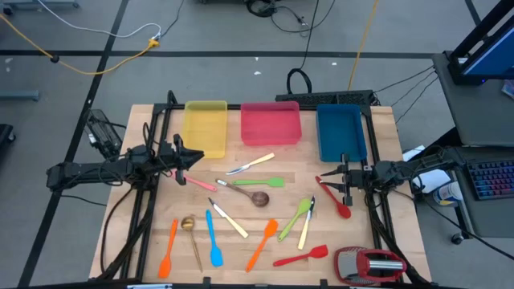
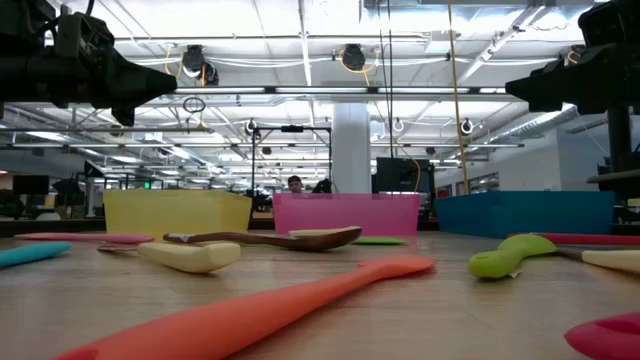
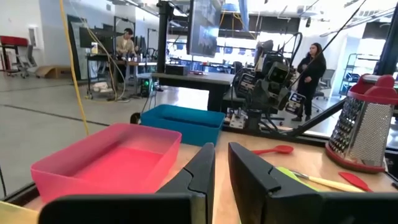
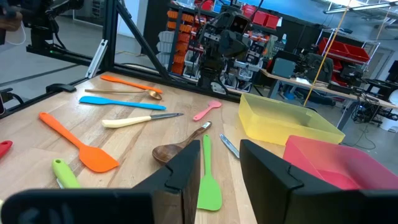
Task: Pick & Place Kitchen Items
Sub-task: Put the wooden serving spoon into the yellow bin
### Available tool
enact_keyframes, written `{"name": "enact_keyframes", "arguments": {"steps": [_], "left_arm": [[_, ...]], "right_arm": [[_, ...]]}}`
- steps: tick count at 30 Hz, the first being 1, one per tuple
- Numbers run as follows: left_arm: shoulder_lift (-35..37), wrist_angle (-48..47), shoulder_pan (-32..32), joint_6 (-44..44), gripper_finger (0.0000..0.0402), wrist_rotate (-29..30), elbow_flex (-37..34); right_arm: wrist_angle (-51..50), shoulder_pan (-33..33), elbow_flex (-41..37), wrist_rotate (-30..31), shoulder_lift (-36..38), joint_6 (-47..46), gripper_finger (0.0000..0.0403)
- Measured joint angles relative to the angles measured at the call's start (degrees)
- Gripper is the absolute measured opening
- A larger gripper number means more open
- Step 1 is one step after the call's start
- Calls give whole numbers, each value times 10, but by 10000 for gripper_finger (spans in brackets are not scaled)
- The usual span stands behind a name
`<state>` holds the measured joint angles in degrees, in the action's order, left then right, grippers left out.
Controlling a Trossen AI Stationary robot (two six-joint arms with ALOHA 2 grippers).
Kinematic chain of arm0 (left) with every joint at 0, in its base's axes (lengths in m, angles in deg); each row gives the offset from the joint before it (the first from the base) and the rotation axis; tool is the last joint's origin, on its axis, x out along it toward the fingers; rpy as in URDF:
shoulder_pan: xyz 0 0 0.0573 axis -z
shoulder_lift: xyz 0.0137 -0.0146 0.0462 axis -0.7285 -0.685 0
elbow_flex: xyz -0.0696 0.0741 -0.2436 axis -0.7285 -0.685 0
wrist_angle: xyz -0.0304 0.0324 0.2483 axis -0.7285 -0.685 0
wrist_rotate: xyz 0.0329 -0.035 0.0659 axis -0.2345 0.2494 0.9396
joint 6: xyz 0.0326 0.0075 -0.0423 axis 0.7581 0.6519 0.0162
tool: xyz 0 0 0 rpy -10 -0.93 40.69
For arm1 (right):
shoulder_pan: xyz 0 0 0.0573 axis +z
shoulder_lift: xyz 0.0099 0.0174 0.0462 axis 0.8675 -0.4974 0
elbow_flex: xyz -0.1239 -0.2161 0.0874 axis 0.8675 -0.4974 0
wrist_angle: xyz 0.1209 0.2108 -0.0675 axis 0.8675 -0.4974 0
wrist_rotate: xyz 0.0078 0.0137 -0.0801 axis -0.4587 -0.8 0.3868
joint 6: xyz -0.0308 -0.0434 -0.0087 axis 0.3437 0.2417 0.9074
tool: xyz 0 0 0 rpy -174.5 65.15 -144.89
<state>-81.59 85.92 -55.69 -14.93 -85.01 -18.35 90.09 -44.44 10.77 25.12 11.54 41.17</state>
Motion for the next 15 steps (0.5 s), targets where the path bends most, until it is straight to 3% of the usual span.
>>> {"name": "enact_keyframes", "arguments": {"steps": [5,8,15], "left_arm": [[0,-5,0,6,47,-8,0],[0,-7,0,22,47,-50,0],[0,0,0,-41,47,-129,0]], "right_arm": [[0,0,0,0,0,0,105],[0,0,0,0,0,0,105],[0,0,0,0,0,0,105]]}}
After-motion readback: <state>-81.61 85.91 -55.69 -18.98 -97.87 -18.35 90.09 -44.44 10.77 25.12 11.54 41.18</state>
